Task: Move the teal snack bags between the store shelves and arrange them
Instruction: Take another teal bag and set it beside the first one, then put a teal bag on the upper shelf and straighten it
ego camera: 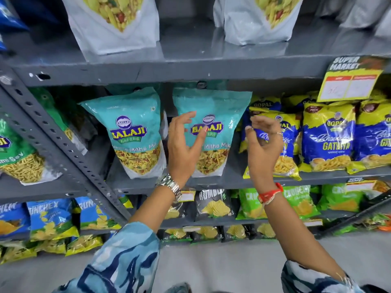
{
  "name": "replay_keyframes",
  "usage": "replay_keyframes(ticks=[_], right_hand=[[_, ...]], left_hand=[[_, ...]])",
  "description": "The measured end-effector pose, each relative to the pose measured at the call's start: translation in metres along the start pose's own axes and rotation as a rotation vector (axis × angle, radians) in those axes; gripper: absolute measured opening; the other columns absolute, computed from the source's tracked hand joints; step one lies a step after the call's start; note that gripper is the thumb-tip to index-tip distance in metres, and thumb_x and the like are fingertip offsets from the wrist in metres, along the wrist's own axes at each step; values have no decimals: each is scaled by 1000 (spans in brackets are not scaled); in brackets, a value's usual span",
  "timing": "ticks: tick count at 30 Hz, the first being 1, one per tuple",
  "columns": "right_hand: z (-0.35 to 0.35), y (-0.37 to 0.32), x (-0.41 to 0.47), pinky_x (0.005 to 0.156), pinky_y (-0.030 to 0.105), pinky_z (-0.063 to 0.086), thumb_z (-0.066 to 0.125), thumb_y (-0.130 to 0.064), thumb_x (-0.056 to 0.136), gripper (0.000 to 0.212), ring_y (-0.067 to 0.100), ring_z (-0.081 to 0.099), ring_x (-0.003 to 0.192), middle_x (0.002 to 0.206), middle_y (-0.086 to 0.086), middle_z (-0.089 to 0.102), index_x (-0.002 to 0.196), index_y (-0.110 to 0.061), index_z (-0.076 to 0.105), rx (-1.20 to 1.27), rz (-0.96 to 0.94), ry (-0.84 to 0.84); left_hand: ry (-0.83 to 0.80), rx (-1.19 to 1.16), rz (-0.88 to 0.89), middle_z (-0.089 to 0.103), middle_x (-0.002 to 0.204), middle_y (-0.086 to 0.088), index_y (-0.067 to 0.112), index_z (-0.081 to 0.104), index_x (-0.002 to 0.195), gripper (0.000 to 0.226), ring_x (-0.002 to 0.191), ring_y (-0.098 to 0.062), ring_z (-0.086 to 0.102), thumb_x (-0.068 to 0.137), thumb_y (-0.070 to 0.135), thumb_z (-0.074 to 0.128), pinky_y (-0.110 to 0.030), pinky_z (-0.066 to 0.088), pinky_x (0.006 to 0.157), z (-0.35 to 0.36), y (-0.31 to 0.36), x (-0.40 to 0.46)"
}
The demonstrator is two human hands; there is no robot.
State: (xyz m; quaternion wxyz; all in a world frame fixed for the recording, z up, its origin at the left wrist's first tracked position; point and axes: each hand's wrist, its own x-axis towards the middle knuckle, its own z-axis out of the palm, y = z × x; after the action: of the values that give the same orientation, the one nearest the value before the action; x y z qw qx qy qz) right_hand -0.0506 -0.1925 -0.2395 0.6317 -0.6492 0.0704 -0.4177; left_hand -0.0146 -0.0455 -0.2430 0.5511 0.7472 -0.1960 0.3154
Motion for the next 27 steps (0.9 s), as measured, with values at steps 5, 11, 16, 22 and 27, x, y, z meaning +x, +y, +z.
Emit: replay_keyframes(ticks=[5, 11, 16, 22, 27], right_hand=[[1, -66, 41, 61, 13, 42, 55, 3, 81, 25, -3, 55, 69, 78, -7, 59, 83, -23, 58, 126, -205, 97], [8, -120, 112, 59, 23, 41, 54, -7, 78, 14, 8, 52, 61, 70, -1, 60, 79, -20, 61, 115, -336, 227], [17, -132, 174, 77, 27, 45, 61, -13, 80, 22, 11, 54, 78, 96, 1, 59, 100, -20, 53, 140, -163, 59], [26, -124, 207, 88, 37, 46, 67, -37, 76, 24, 20, 55, 106, 120, 5, 56, 96, -25, 60, 163, 223, -290], [18, -126, 202, 61, 17, 43, 62, -27, 85, 8, -4, 55, 67, 75, -17, 59, 86, -20, 66, 162, 174, -313]], left_hand=[[78, -115, 275, 53, 102, 11, 23, 52, 109, 28, 84, -15, 57, 84, 15, 63, -23, 48, 77, 7, 70, 45], [161, -182, 314, 56, 96, -4, 24, 49, 104, 21, 73, -23, 51, 87, 19, 61, -26, 44, 70, 16, 129, 119], [-6, -359, -185, 38, 145, -6, 16, 33, 137, 53, 128, -22, 42, 92, 33, 53, -30, 34, 101, 38, 139, 180], [-279, -581, -542, 37, 152, 2, 35, 30, 142, 105, 132, -22, 44, 54, 86, 57, -49, 35, 111, 73, 97, 218], [-305, -495, -504, 45, 137, 1, 21, 30, 141, 69, 126, -20, 46, 87, 63, 39, -39, 33, 111, 67, 127, 200]])
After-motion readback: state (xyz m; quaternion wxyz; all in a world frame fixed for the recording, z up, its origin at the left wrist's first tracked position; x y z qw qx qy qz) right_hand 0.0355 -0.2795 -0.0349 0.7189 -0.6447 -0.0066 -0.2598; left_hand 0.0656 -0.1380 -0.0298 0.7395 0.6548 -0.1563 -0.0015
